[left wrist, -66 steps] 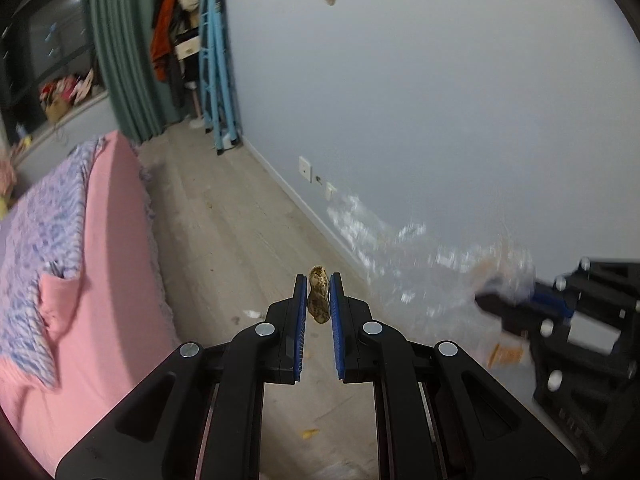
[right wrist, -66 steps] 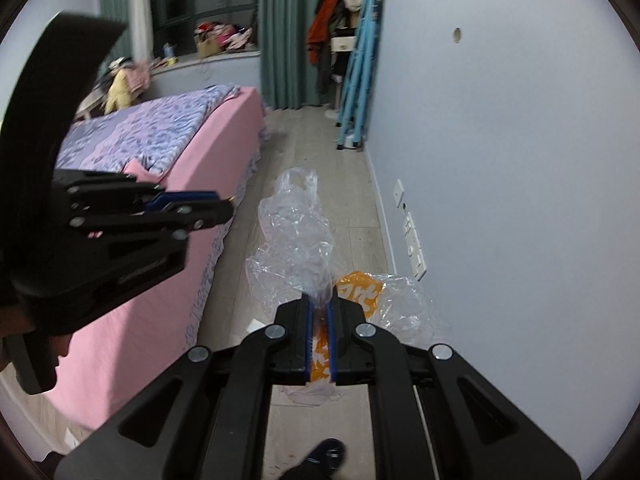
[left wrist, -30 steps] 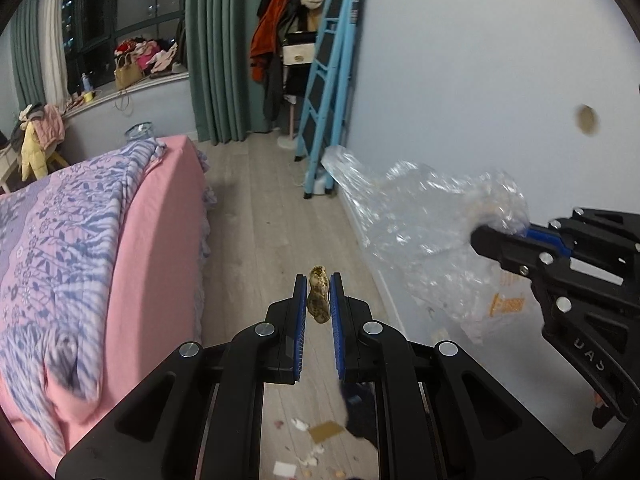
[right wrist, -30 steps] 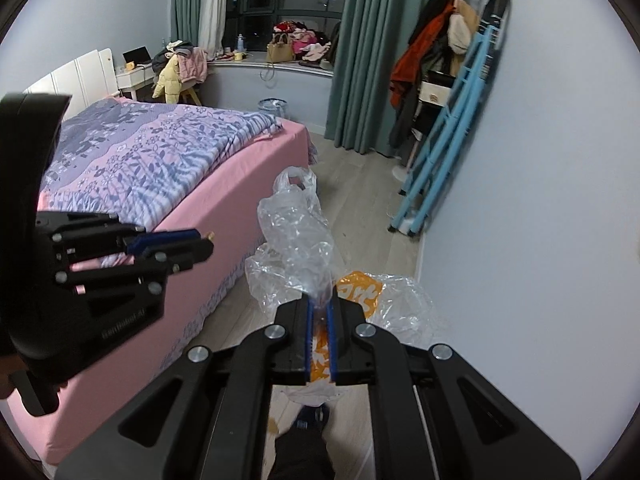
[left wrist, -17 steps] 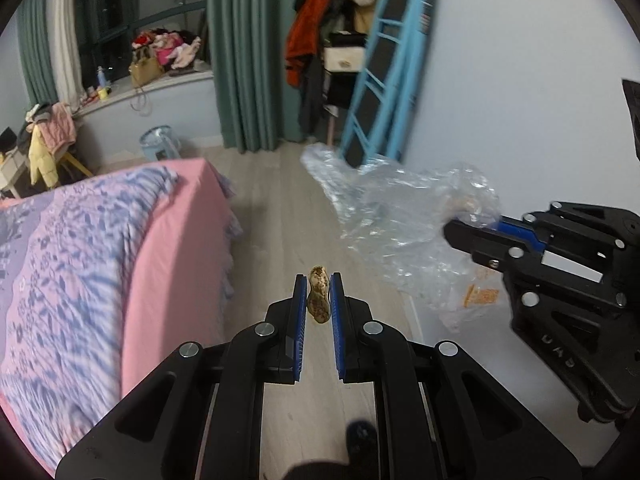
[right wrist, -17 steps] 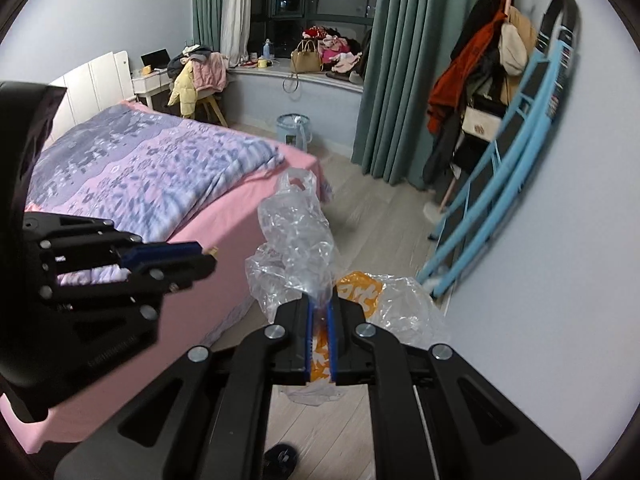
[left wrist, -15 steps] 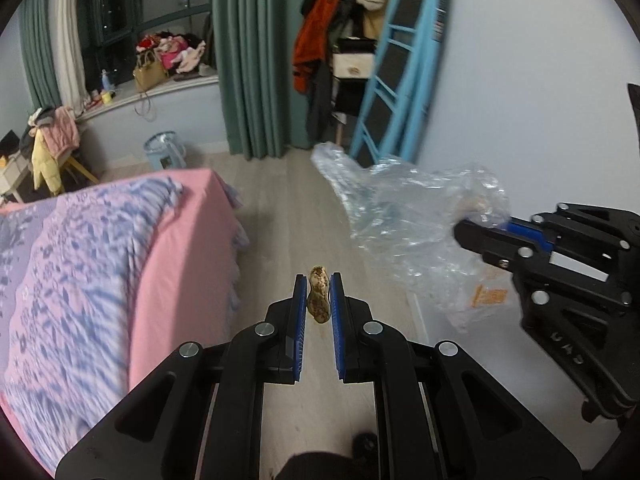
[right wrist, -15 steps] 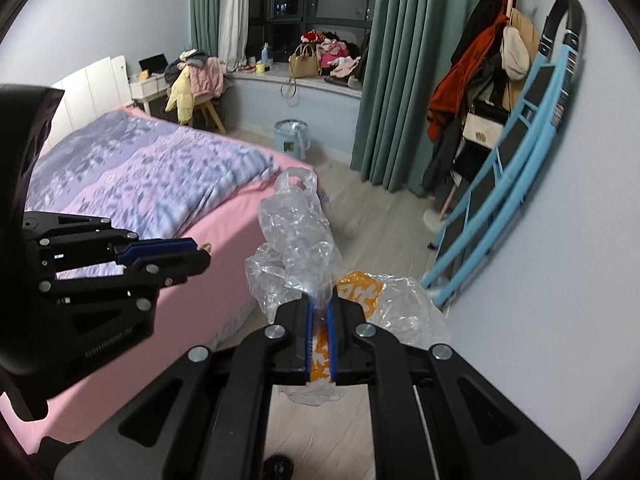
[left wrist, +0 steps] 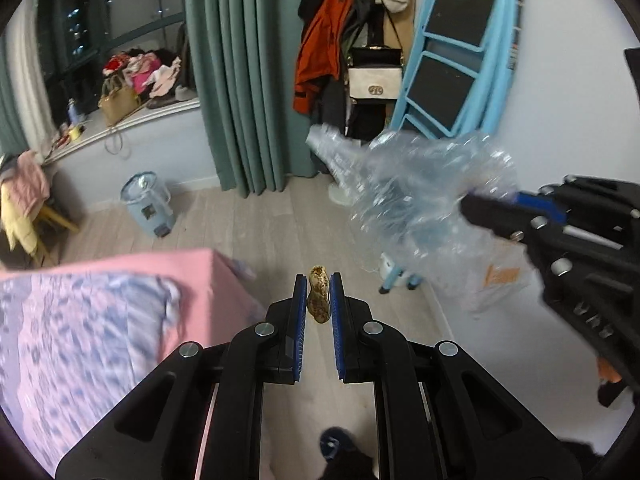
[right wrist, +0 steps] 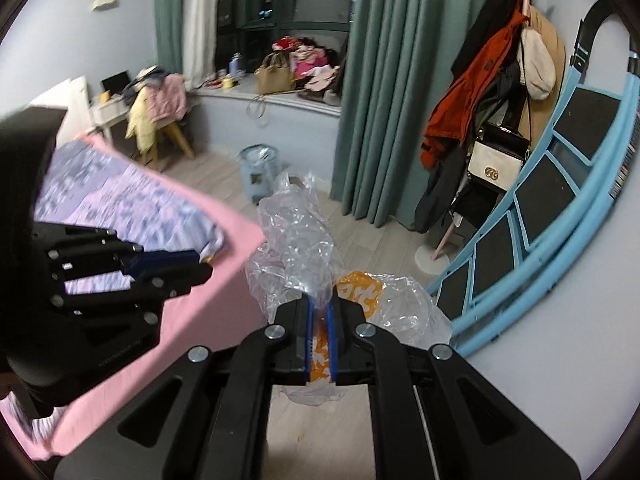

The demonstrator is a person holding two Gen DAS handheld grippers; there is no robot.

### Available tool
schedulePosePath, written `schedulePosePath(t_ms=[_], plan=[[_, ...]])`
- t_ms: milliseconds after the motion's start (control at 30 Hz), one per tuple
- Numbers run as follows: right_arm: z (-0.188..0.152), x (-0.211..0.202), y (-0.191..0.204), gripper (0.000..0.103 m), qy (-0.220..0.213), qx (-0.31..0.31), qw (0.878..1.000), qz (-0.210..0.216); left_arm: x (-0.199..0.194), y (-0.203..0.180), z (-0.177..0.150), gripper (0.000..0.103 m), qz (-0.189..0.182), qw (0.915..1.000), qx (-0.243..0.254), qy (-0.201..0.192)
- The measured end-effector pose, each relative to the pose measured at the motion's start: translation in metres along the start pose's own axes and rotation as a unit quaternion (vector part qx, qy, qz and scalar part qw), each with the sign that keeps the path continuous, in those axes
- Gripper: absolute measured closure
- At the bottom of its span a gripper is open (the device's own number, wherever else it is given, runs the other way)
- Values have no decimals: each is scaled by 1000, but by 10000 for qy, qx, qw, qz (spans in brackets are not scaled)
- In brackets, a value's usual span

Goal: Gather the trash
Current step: 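Carry the bag and peanut shell in both tools toward the blue bin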

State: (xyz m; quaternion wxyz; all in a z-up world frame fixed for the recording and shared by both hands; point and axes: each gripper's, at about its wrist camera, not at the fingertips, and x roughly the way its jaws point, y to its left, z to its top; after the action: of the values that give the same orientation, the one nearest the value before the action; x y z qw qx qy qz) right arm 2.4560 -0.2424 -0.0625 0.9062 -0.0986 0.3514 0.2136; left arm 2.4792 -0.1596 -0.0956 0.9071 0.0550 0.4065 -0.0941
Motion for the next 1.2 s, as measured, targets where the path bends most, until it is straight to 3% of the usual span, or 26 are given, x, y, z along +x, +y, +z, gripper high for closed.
schedulePosePath(t_ms=[267, 367, 467, 600, 767, 933, 1100, 1200], plan=[[79, 100, -46, 96, 150, -79, 9999, 38, 101, 58, 108, 93, 38, 9997, -221, 19], [109, 149, -76, 96, 154, -248, 9993, 222, 150, 72, 144, 92, 192, 9995, -250, 45], [148, 199, -107, 96, 162, -568, 9972, 455, 192, 92, 184, 92, 330, 9973, -625, 180], [200, 244, -136, 96, 171, -924, 9924, 797, 229, 119, 238, 92, 602, 9940, -895, 203], [265, 307, -139, 96, 202, -1312, 9846, 1136, 261, 170, 285, 93, 888, 9863, -1382, 149], [324, 381, -121, 96, 251, -1497, 9772, 1486, 313, 251, 318, 92, 1107, 9752, -1913, 115], [385, 456, -100, 96, 419, -1588, 9729, 1630, 359, 337, 349, 92, 1230, 9681, -2183, 81], [425, 487, -84, 96, 373, -1717, 9701, 1671, 374, 386, 376, 92, 1317, 9694, -2072, -12]])
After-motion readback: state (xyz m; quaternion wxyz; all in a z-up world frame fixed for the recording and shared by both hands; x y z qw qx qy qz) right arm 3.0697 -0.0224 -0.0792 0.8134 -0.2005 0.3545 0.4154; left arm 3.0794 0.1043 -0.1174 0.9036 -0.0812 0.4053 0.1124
